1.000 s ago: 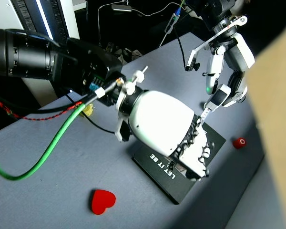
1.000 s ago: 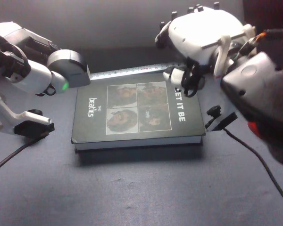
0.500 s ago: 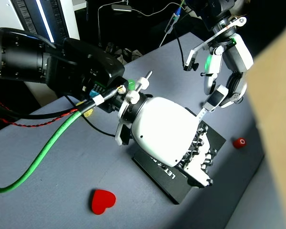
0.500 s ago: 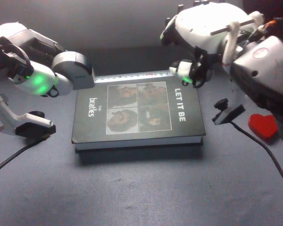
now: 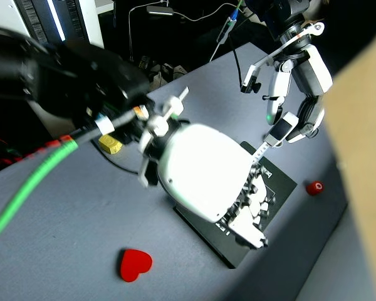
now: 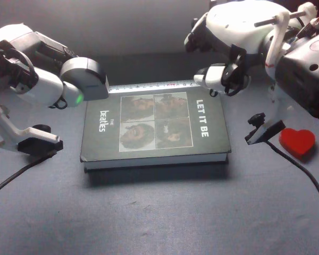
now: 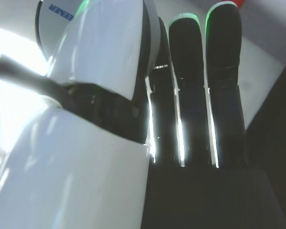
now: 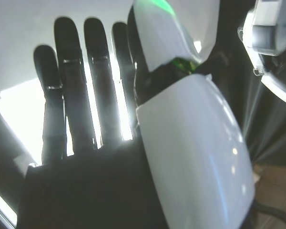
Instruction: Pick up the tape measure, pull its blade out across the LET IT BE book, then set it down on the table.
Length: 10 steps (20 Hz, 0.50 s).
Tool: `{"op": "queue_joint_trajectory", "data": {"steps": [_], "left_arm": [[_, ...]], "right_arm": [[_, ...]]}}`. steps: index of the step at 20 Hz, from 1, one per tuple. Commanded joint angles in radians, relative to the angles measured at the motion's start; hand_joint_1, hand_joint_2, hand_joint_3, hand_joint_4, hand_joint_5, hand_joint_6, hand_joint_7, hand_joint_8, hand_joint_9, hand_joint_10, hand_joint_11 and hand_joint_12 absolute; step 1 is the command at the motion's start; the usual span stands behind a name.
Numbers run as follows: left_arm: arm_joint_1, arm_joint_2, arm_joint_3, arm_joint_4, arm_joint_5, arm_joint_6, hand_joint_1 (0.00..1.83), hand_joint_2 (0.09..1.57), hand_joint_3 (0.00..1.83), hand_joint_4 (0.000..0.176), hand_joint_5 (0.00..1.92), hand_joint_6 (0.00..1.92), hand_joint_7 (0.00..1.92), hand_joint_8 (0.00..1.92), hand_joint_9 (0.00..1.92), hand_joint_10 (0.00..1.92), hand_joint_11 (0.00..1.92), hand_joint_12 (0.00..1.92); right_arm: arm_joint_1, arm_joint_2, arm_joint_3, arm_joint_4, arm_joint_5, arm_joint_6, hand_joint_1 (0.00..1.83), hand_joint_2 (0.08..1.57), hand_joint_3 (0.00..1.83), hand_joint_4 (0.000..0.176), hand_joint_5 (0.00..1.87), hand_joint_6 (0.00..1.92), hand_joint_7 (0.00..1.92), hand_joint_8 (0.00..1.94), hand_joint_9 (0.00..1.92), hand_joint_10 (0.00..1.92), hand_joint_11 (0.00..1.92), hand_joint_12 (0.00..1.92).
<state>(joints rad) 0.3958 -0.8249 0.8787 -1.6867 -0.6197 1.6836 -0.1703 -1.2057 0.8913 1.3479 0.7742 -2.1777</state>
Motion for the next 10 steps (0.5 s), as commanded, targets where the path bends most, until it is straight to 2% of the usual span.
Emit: {"op": "queue_joint_trajectory", "data": {"steps": [1,10], "left_arm": [[-0.006,0.005,0.007,0.050,-0.018,-0.018,1.38,1.10,0.00,0.000,0.99,0.74,1.02,0.98,0.90,1.28,0.85,1.16],[-0.002,0.006,0.010,0.057,0.014,-0.032,1.38,1.10,0.00,0.000,1.00,0.72,1.04,0.94,0.91,1.27,0.88,1.16]], "right_arm": [[0.020,0.008,-0.009,-0.068,0.041,-0.002,1.05,1.14,0.00,0.000,0.74,0.01,0.82,0.01,0.78,0.08,0.27,1.24],[0.013,0.015,-0.023,-0.002,0.075,-0.047,1.06,1.15,0.00,0.000,0.75,0.01,0.83,0.01,0.80,0.08,0.29,1.25]]}}
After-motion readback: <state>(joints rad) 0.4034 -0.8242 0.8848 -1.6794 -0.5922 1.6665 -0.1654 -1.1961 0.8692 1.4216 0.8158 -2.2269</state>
